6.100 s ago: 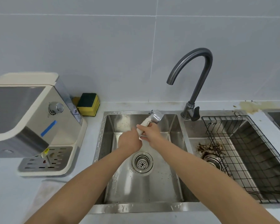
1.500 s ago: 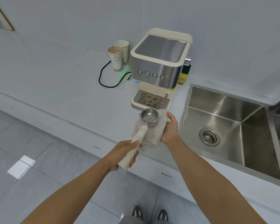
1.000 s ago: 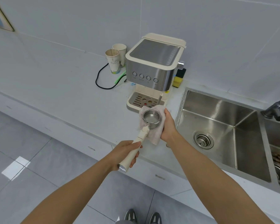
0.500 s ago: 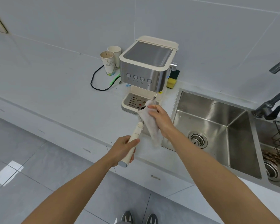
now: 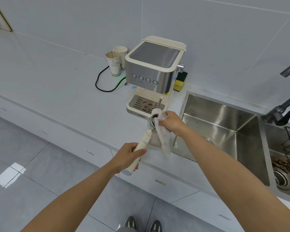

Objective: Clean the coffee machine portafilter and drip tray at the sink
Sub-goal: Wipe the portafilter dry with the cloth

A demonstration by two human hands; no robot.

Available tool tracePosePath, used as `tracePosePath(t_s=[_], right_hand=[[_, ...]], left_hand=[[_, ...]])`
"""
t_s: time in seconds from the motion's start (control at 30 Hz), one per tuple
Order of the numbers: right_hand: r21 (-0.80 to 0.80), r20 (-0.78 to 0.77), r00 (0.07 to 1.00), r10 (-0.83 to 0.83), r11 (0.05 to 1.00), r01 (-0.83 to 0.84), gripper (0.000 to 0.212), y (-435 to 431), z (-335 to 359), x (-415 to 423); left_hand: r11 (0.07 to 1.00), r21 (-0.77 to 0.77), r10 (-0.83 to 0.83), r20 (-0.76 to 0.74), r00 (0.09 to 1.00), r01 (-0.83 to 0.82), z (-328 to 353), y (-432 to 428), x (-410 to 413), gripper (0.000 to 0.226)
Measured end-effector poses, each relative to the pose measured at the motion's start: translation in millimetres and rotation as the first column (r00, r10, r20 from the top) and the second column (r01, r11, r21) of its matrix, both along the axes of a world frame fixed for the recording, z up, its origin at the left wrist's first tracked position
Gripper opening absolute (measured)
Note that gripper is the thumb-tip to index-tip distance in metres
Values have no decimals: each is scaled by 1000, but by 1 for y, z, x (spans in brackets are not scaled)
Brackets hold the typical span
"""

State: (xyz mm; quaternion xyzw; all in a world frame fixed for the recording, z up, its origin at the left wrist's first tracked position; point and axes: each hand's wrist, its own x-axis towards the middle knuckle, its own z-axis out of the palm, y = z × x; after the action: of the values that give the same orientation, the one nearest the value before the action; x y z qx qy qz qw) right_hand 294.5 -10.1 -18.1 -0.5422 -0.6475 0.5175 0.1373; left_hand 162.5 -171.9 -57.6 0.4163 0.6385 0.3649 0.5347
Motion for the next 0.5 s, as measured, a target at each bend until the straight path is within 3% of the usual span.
tracePosePath(t_s=[0.07, 0.17, 0.37, 0.5], right_hand=[[115, 131, 988, 76, 989, -92, 12, -2, 2, -2], [279, 362, 920, 146, 925, -257, 15, -6, 3, -7], [453, 445, 892, 73, 841, -295, 35, -6, -6, -7], [482, 412, 910, 54, 834, -268, 39, -4, -5, -6]], left_hand=[[1000, -24, -9, 22, 1000, 9, 1, 1, -3, 24], [998, -56, -24, 45, 999, 27, 2, 2, -8, 25], [995, -84, -56, 34, 998, 58, 4, 4, -17, 19], [994, -82, -71, 34, 997, 74, 5, 5, -19, 20]])
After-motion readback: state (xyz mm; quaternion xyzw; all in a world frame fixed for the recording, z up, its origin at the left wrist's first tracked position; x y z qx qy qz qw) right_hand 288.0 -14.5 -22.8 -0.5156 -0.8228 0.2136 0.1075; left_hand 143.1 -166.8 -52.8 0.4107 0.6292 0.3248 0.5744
